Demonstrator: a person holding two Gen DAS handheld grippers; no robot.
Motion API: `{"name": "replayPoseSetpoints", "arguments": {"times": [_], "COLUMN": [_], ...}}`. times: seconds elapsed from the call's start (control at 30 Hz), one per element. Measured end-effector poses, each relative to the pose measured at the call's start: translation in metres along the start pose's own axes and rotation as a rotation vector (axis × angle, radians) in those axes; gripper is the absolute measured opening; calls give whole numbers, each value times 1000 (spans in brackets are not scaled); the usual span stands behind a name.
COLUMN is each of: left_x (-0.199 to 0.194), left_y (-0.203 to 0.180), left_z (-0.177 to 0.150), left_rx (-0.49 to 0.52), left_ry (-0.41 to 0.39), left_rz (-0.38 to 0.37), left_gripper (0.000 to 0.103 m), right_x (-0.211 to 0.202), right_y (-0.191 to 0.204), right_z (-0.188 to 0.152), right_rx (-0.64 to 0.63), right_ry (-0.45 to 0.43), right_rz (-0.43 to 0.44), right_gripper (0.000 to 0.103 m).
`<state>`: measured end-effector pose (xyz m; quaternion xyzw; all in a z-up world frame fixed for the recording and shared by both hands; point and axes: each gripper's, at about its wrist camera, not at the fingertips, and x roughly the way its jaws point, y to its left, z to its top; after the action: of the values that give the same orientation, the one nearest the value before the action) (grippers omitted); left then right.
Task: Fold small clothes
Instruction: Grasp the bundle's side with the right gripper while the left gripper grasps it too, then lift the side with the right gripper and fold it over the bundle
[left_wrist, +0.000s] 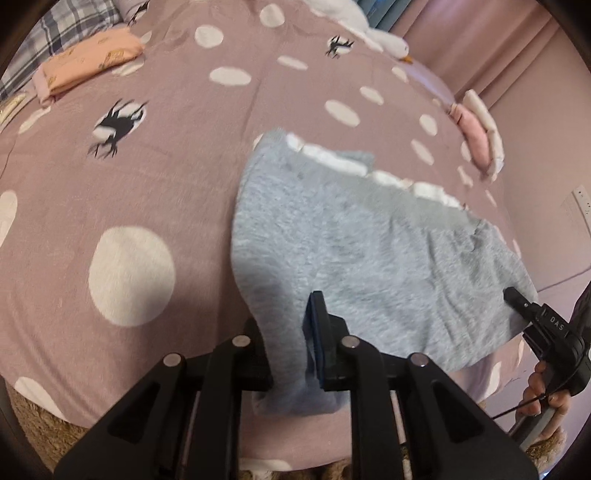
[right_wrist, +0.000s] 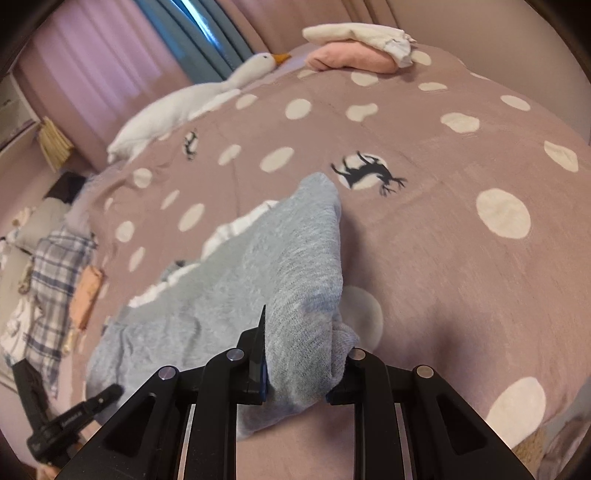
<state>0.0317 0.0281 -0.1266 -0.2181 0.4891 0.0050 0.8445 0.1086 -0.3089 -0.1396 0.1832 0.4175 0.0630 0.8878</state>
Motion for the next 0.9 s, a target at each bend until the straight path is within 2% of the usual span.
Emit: {"name": "replayPoseSetpoints", "arguments": {"times": [0.1, 0.23, 0.3, 0.47, 0.53, 0.67, 0.77, 0.8, 0.83, 0.9], "left_x": [-7, -27, -34, -49, -45, -21, 8, 22, 36, 57], "left_y": [5, 2, -3, -23, -37, -60, -74, -77, -78, -75], "left_z": [3, 12, 18, 27, 30, 23, 11, 6, 1, -9], "left_rx": [-8, 23, 39, 91, 122, 168, 190, 186, 172, 155], "left_ry": [-12, -75, -103, -164, -157, -71, 33, 93, 151, 216], "left_rz": [12, 76, 86, 50, 12, -71, -141, -168, -183, -170], "left_gripper": [17, 17, 19, 22, 25, 25, 24, 23, 23, 23], "right_x": [4, 4, 4, 4, 5, 4, 4, 4, 4, 4], "right_y": [1, 1, 2, 3, 2, 3, 2, 2, 2, 1], "right_z": [-5, -6, -6, -8, -8, -9, -9, -8, -8, -8], "right_rx": [-12, -10, -18, -24, -19, -12, 3, 7, 9, 0], "right_ry": [1, 0, -4, -6, -6, -11, -12, -13, -14, -15], "right_rz": [-41, -53, -57, -70, -71, -71, -66, -65, -65, -66], "right_gripper": [22, 22, 22, 22, 22, 22, 22, 22, 22, 22]}}
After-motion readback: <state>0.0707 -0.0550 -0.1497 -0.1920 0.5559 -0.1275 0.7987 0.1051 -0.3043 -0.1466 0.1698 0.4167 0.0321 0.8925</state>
